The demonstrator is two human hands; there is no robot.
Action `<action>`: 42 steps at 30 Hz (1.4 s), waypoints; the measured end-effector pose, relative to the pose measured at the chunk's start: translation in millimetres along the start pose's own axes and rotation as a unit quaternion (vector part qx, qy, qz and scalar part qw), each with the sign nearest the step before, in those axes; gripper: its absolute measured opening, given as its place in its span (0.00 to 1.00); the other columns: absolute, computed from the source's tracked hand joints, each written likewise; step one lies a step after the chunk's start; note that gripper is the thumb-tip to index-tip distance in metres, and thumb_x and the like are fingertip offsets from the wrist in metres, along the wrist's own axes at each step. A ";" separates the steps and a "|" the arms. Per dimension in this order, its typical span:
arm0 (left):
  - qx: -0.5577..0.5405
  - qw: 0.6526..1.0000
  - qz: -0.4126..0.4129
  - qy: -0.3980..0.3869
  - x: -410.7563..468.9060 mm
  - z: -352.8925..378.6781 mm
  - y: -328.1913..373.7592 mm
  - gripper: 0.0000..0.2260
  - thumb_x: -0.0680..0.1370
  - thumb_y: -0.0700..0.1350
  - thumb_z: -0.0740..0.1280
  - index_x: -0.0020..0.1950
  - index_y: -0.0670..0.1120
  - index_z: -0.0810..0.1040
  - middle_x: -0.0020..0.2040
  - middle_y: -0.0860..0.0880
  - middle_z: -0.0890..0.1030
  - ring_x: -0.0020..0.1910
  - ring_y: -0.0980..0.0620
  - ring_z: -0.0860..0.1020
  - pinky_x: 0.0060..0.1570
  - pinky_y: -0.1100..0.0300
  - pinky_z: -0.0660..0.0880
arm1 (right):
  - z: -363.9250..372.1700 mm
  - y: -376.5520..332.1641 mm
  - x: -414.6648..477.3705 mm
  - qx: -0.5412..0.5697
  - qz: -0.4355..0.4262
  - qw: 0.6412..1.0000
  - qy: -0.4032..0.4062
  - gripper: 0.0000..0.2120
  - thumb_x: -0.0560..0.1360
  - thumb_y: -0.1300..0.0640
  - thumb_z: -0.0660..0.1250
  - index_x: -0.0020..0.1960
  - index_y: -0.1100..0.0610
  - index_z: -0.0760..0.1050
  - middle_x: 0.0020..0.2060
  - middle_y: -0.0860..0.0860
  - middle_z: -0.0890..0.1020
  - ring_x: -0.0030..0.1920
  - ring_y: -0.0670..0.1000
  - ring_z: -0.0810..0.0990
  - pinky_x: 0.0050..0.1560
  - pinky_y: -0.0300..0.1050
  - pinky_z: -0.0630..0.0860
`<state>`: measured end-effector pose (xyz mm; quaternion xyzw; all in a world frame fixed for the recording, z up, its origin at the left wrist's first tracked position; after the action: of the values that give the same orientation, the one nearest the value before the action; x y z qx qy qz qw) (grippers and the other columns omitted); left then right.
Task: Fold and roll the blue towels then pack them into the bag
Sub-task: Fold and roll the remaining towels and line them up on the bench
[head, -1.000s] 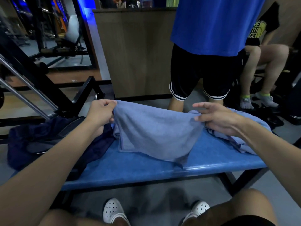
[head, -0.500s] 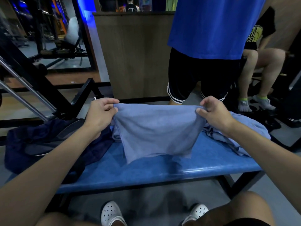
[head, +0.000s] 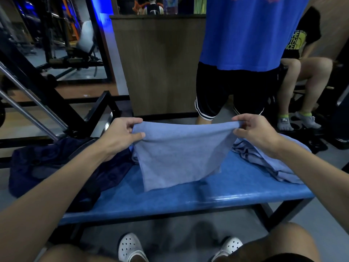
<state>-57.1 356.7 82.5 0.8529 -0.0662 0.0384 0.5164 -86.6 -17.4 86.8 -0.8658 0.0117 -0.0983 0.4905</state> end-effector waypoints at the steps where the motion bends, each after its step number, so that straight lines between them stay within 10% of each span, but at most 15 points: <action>1: 0.012 1.000 0.013 0.014 -0.6 -1.0 1.1 0.22 0.76 0.35 0.72 0.69 0.40 0.75 0.57 0.47 0.81 0.53 0.55 0.81 0.53 0.66 0.75 | 0.0 -0.5 -0.5 0.001 -0.005 1.000 0.003 0.12 0.75 0.67 0.69 0.57 0.58 0.77 0.41 0.57 0.80 0.39 0.51 0.76 0.45 0.49 0.75; 6: 0.068 0.993 0.061 0.074 -2.6 -7.8 4.8 0.10 0.76 0.39 0.74 0.56 0.43 0.82 0.41 0.51 0.81 0.33 0.64 0.76 0.37 0.70 0.74 | -1.2 -1.7 -2.5 -0.013 -0.020 0.999 0.029 0.04 0.77 0.63 0.68 0.51 0.59 0.79 0.37 0.52 0.79 0.37 0.46 0.74 0.40 0.37 0.73; 12: -0.021 0.997 0.039 0.071 -3.9 -11.1 2.9 0.12 0.76 0.37 0.73 0.58 0.43 0.82 0.46 0.49 0.83 0.45 0.55 0.79 0.50 0.65 0.77 | -10.7 4.1 -0.1 -0.013 -0.018 0.999 0.038 0.03 0.79 0.60 0.66 0.47 0.58 0.78 0.44 0.64 0.82 0.43 0.57 0.80 0.55 0.62 0.78; 20: -0.050 0.991 0.054 0.116 -8.4 -8.7 6.1 0.09 0.77 0.34 0.70 0.53 0.46 0.83 0.46 0.50 0.83 0.46 0.57 0.80 0.46 0.71 0.76 | -6.6 8.3 -4.8 0.125 0.017 0.991 0.053 0.18 0.78 0.51 0.68 0.39 0.67 0.78 0.35 0.61 0.78 0.39 0.56 0.77 0.49 0.58 0.78; 24: -0.043 0.993 0.043 0.102 -10.3 -3.0 3.1 0.18 0.79 0.31 0.65 0.66 0.43 0.78 0.58 0.51 0.80 0.53 0.63 0.78 0.47 0.77 0.73 | -3.8 16.2 -5.7 0.157 0.041 0.985 0.057 0.03 0.76 0.66 0.68 0.49 0.63 0.79 0.36 0.54 0.79 0.39 0.51 0.76 0.43 0.47 0.75; 31: -0.093 0.992 0.022 0.085 -7.8 0.6 -3.8 0.20 0.79 0.29 0.63 0.71 0.41 0.74 0.63 0.51 0.78 0.53 0.69 0.77 0.47 0.78 0.72 | 3.7 18.6 -6.6 0.175 0.069 0.982 0.034 0.12 0.75 0.73 0.63 0.55 0.64 0.79 0.40 0.55 0.81 0.39 0.49 0.78 0.43 0.41 0.76; 38: -0.067 0.988 0.023 0.134 -13.3 -10.9 -10.9 0.08 0.75 0.35 0.73 0.51 0.46 0.82 0.44 0.48 0.84 0.40 0.60 0.80 0.42 0.72 0.76 | -0.6 13.7 -12.7 0.003 0.001 0.999 0.041 0.07 0.76 0.66 0.68 0.53 0.59 0.79 0.31 0.52 0.76 0.25 0.39 0.72 0.28 0.29 0.68; 42: 0.041 0.993 0.039 0.103 -21.1 -12.0 -7.1 0.11 0.76 0.34 0.72 0.56 0.44 0.82 0.42 0.52 0.81 0.37 0.60 0.79 0.42 0.73 0.76 | -3.6 11.1 -16.6 -0.082 -0.028 0.996 0.018 0.03 0.75 0.64 0.70 0.43 0.62 0.79 0.32 0.53 0.78 0.33 0.48 0.73 0.33 0.34 0.70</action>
<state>-76.8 372.1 79.0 0.8617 -0.0439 0.1490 0.4831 -102.7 -24.2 76.5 -0.9013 0.0040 -0.1263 0.4144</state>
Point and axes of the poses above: each hand's wrist, its own x-axis towards the middle knuckle, its own z-axis out of the palm, y = z × x, the point moved 6 cm from there along x, towards the middle knuckle
